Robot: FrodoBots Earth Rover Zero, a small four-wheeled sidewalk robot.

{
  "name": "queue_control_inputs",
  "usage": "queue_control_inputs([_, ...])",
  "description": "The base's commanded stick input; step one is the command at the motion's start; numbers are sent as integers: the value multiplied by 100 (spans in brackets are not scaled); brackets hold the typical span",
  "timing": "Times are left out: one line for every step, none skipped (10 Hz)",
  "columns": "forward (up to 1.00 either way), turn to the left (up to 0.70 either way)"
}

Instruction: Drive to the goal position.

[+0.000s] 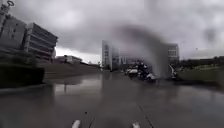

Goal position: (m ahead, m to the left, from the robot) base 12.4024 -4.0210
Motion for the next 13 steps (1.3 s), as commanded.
queue_control_inputs([70, -31])
queue_control_inputs([70, 0])
queue_control_inputs([70, 0])
queue_control_inputs([70, 0])
queue_control_inputs([70, 0])
queue_control_inputs([70, 0])
queue_control_inputs([70, 0])
queue_control_inputs([70, 0])
queue_control_inputs([70, 0])
queue_control_inputs([70, 0])
queue_control_inputs([70, 0])
queue_control_inputs([70, 0])
queue_control_inputs([70, 0])
